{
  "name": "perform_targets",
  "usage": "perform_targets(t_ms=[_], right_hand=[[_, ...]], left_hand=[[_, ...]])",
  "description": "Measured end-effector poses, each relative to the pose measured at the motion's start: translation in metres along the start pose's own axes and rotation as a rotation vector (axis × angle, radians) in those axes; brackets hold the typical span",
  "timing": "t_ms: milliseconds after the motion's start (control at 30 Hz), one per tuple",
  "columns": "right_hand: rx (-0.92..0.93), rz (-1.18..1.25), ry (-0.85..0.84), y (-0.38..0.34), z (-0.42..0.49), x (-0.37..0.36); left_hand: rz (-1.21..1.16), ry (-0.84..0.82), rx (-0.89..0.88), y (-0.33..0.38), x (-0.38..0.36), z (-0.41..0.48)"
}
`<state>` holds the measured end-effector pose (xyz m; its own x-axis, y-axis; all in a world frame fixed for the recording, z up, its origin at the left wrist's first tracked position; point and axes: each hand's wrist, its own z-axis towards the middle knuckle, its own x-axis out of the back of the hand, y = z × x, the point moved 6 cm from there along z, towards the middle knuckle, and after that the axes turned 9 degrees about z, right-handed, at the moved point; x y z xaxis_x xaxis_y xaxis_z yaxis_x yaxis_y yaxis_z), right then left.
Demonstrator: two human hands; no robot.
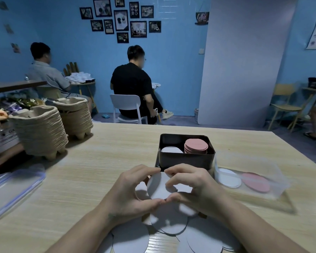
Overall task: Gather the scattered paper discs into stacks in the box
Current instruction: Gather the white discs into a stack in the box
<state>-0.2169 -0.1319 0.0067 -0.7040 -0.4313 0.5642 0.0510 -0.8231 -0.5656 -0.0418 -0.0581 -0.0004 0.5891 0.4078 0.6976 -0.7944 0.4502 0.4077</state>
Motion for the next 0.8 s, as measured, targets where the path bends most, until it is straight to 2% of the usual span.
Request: perform_targets(t_ms=[233, 600, 800], right_hand=[[-0.122, 0.135, 0.056, 0.004, -0.003, 0.004], [-0.159, 0.049, -0.156, 0.008, -0.001, -0.008], [-0.181, 0.028, -0.178, 0.002, 0.0, -0.009]], left_hand=[[-0.069, 0.037, 0.062, -0.007, 0.008, -0.004], [0.016, 0.018, -0.034, -0.003, 0.006, -0.004], [0.131, -0.017, -0.03, -0.005, 0.007, -0.006]])
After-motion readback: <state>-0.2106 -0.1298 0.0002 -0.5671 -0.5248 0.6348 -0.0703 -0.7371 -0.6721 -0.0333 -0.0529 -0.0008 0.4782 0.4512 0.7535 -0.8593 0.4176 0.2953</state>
